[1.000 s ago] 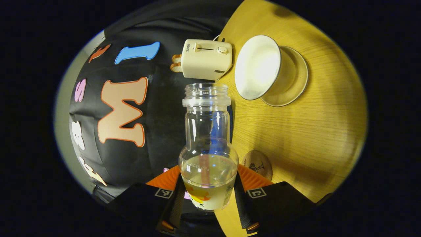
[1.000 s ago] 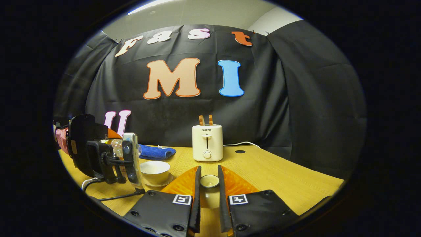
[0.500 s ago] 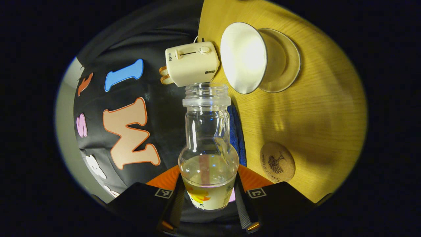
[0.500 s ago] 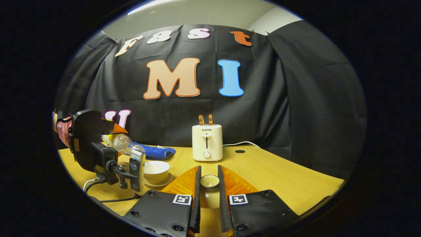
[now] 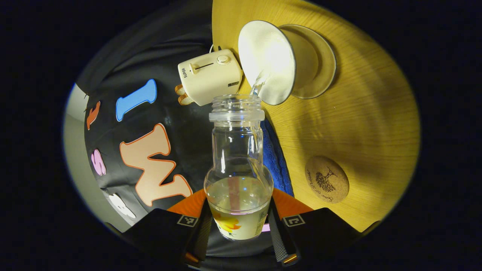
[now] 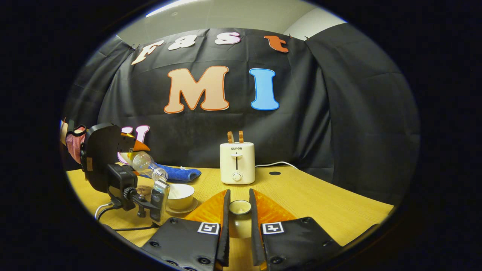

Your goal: Open the teacup lid with one hand, grasp the water bottle and pour water into the teacup with the other hand; after pouring, place the water bottle on the coaster and then close the teacup lid.

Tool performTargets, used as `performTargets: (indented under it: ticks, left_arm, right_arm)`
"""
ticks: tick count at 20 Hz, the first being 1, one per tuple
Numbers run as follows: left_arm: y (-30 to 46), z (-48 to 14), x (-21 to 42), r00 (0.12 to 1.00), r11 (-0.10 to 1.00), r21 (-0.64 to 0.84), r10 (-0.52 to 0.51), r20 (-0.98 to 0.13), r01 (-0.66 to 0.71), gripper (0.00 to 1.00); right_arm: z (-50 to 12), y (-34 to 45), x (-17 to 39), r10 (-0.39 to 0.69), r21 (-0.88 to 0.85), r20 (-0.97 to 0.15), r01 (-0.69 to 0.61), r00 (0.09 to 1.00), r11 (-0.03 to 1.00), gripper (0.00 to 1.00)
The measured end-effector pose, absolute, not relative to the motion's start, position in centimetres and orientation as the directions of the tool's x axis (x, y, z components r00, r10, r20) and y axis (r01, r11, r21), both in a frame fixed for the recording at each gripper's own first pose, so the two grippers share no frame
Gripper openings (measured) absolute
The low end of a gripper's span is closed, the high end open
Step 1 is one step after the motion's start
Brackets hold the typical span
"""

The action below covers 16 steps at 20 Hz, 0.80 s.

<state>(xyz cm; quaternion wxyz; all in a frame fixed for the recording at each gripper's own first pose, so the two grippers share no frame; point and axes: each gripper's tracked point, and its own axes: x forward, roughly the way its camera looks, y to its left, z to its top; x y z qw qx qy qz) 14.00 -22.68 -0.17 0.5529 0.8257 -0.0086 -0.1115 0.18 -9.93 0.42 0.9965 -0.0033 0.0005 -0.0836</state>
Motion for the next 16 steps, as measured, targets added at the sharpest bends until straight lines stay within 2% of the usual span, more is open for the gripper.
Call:
performTargets:
  ticks: [12, 16]
  left_arm:
    - [-24.2, 4.0, 13.8, 0.978, -0.509, 0.860, -0.169, -0.125, 0.021, 0.67]
    - [-24.2, 4.3, 13.6, 0.978, -0.513, 0.858, -0.170, -0.123, 0.019, 0.66]
  right_arm:
    - [0.5, -9.9, 0.2, -0.167, -0.007, -0.001, 0.167, 0.986, 0.986, 0.27]
    - [0.4, -10.0, 0.1, -0.167, -0.007, 0.000, 0.167, 0.986, 0.986, 0.27]
